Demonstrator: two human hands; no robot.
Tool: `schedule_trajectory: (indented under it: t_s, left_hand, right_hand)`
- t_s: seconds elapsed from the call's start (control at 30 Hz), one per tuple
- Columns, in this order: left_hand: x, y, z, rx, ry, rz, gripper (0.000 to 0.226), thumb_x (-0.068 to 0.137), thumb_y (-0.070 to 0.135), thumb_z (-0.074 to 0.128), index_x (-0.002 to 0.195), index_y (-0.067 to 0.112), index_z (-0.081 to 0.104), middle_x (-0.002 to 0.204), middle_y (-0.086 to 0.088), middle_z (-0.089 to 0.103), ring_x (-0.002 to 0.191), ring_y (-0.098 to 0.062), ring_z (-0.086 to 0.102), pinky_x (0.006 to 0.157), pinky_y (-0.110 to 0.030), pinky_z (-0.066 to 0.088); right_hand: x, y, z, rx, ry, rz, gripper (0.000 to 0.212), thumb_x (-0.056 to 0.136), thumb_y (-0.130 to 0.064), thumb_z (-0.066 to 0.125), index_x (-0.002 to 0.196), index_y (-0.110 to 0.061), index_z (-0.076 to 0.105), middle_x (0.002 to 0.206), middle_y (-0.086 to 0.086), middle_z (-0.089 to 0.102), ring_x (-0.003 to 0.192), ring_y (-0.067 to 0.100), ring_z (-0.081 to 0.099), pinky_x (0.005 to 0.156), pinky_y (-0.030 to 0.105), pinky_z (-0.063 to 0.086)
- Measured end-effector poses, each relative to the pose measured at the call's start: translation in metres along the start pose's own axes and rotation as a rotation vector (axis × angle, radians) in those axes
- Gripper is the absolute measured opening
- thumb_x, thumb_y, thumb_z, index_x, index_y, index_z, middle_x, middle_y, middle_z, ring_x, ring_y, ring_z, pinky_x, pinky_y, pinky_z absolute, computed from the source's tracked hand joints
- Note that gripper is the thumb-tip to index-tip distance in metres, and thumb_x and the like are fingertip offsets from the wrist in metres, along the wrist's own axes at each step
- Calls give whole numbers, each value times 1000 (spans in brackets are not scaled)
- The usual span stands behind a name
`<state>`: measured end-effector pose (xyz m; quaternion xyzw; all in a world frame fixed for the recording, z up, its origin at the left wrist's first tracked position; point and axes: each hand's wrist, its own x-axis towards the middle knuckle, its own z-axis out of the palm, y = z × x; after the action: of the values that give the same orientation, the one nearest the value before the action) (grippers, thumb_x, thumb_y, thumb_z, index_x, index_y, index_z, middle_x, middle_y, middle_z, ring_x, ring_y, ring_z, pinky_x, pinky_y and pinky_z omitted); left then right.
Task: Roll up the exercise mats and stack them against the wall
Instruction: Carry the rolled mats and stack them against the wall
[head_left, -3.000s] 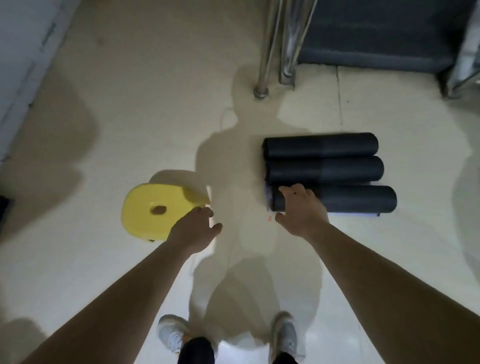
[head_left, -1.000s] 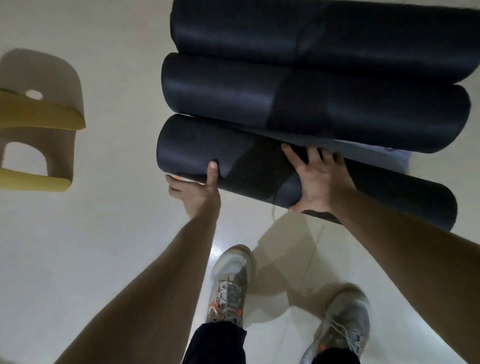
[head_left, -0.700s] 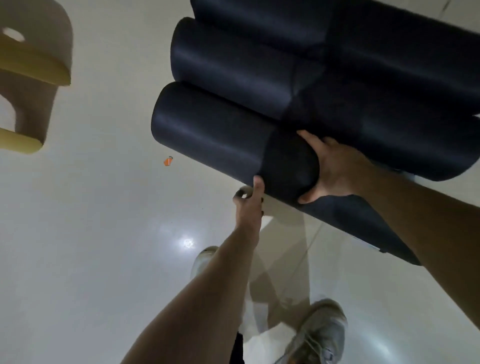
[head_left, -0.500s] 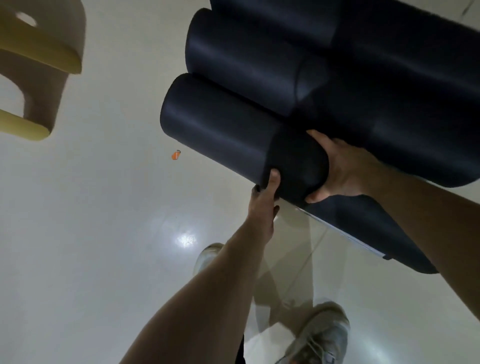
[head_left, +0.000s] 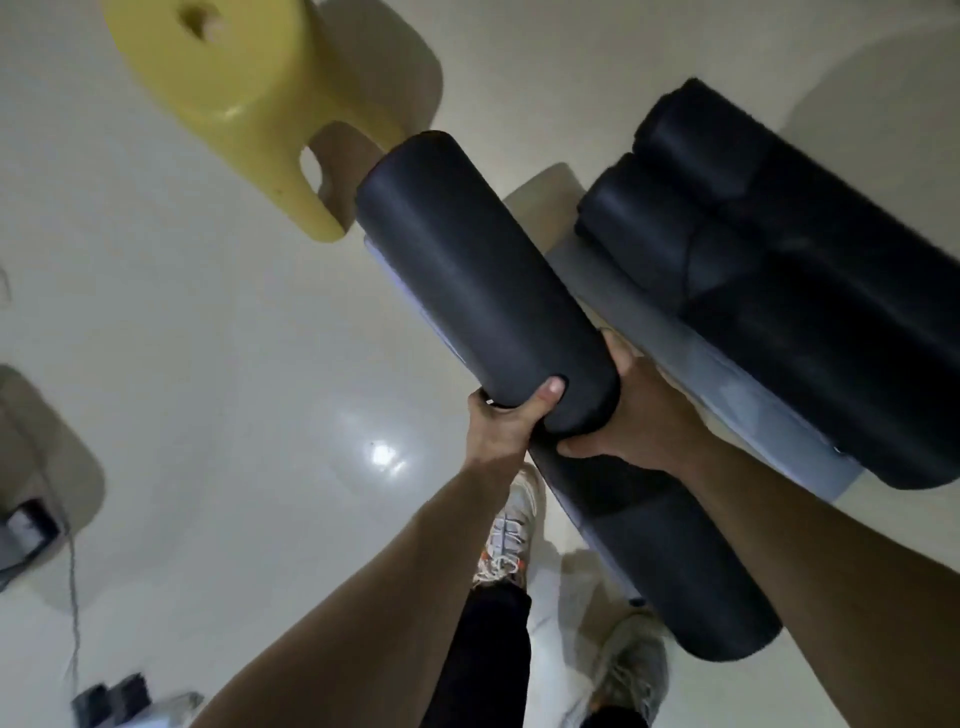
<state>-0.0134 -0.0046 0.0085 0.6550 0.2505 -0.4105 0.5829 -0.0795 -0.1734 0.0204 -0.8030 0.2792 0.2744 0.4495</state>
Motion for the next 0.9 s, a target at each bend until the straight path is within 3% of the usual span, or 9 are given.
schedule_trajectory:
  t_s: [0.1, 0.2, 0.3, 0.4, 0.5, 0.63, 0.7, 0.9]
  left_hand:
    - [-53, 70, -55, -13, 43, 33, 93, 50, 57, 97, 123, 10, 65, 112, -3, 77, 104, -22, 74, 95, -45, 58]
    - [-115, 150, -129, -56, 124, 59, 79, 56, 56, 94, 118, 14, 68, 105, 1, 79, 98, -18, 76, 93, -43, 59]
    - [-162, 224, -201, -88, 191, 100, 52, 70, 49, 91, 109, 20, 71, 99, 6, 79, 91, -12, 76, 90, -41, 61]
    - [-192, 292, -271, -118, 258, 146, 42, 73, 50, 88, 102, 22, 74, 96, 9, 80, 88, -10, 76, 90, -41, 61]
    - [-204, 355, -331, -154, 341, 191, 50, 66, 58, 88, 99, 23, 75, 93, 11, 79, 86, -9, 76, 89, -39, 61]
    - [-204, 438, -397, -180, 446, 214, 81, 45, 78, 86, 103, 22, 77, 95, 7, 79, 91, -18, 76, 87, -40, 61]
    - [-198, 479, -425, -194, 486, 224, 86, 40, 82, 84, 102, 23, 76, 94, 8, 79, 90, -19, 76, 88, -43, 61]
    - [-150, 600, -494, -222, 553, 241, 84, 38, 83, 83, 98, 24, 77, 91, 8, 79, 89, -20, 76, 87, -43, 62]
  right_hand:
    - [-18, -90, -3, 31, -63, -26, 139, 33, -80, 89, 148, -58, 13, 136, -6, 54, 119, 20, 59, 101, 46, 52]
    - [-40, -211, -3, 11, -94, -116, 125, 37, -90, 81, 144, -61, 23, 128, -6, 62, 110, 22, 67, 93, 47, 56]
    - [-63, -338, -2, -49, -140, -203, 113, 46, -84, 80, 142, -61, 24, 128, -10, 60, 112, 19, 64, 95, 46, 55]
    - [-68, -451, 9, -78, -179, -277, 112, 47, -80, 80, 142, -66, 21, 136, -13, 56, 122, 17, 59, 103, 44, 51]
    - [-58, -548, 18, -53, -228, -332, 115, 48, -76, 83, 147, -59, 27, 140, -20, 54, 129, 12, 55, 108, 40, 47]
    - [-40, -662, 20, 8, -291, -397, 71, 64, -57, 89, 115, -67, 41, 114, -34, 60, 111, 1, 62, 89, 22, 49]
    - [-21, -712, 20, 15, -309, -419, 63, 60, -59, 89, 107, -68, 47, 114, -32, 65, 108, -3, 65, 93, 24, 52]
    - [65, -843, 20, 7, -318, -471, 74, 50, -71, 87, 113, -73, 48, 118, -31, 67, 111, 2, 66, 102, 37, 53]
